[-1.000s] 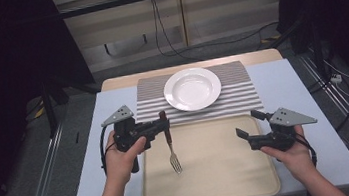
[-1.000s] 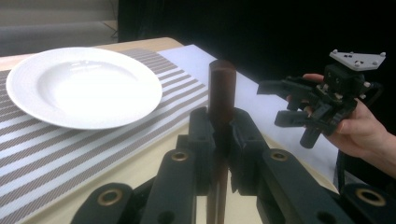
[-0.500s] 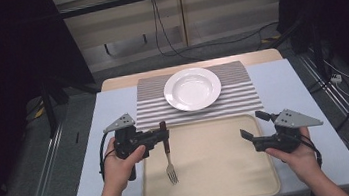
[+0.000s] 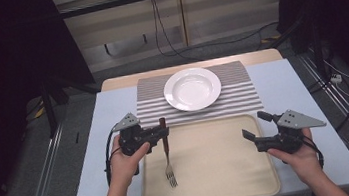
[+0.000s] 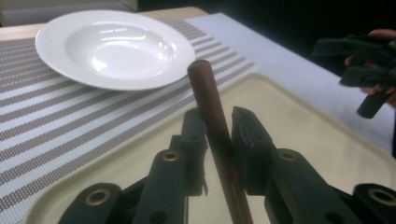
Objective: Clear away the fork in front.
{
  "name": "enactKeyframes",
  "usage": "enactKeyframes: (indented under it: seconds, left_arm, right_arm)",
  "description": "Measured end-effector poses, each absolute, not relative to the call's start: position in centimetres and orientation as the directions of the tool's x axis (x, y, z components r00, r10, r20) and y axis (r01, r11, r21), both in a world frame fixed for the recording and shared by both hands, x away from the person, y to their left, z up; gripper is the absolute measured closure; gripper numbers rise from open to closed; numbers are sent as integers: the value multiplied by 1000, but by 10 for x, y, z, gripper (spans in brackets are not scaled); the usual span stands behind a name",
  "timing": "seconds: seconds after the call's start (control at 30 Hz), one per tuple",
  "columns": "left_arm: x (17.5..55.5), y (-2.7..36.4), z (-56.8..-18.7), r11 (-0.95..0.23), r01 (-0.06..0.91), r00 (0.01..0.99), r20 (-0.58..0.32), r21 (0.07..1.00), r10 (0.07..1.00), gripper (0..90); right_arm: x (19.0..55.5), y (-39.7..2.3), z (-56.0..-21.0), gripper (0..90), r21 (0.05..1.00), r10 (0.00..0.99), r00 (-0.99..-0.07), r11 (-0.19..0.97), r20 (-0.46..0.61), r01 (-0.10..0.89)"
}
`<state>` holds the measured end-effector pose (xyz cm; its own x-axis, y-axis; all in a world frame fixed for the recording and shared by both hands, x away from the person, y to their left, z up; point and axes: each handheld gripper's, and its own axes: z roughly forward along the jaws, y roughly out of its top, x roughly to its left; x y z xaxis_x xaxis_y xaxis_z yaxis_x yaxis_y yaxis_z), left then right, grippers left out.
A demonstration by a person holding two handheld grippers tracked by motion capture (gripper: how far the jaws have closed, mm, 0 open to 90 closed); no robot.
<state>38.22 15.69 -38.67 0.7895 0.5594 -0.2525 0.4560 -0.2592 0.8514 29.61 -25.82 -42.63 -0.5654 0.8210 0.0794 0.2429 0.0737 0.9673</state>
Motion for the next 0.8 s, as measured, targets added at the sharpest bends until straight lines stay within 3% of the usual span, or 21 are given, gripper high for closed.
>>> enactKeyframes:
  seconds: [0.43, 0.8]
  left_arm:
    - [371, 171, -417, -257, 491, 771, -278, 833, 572, 689]
    - [367, 175, -427, -273, 481, 766, -247, 833, 593, 646]
  right_arm:
    - [293, -261, -428, 156, 967, 820, -565, 64, 91, 248]
    - [292, -259, -428, 156, 967, 818, -570, 76, 79, 244]
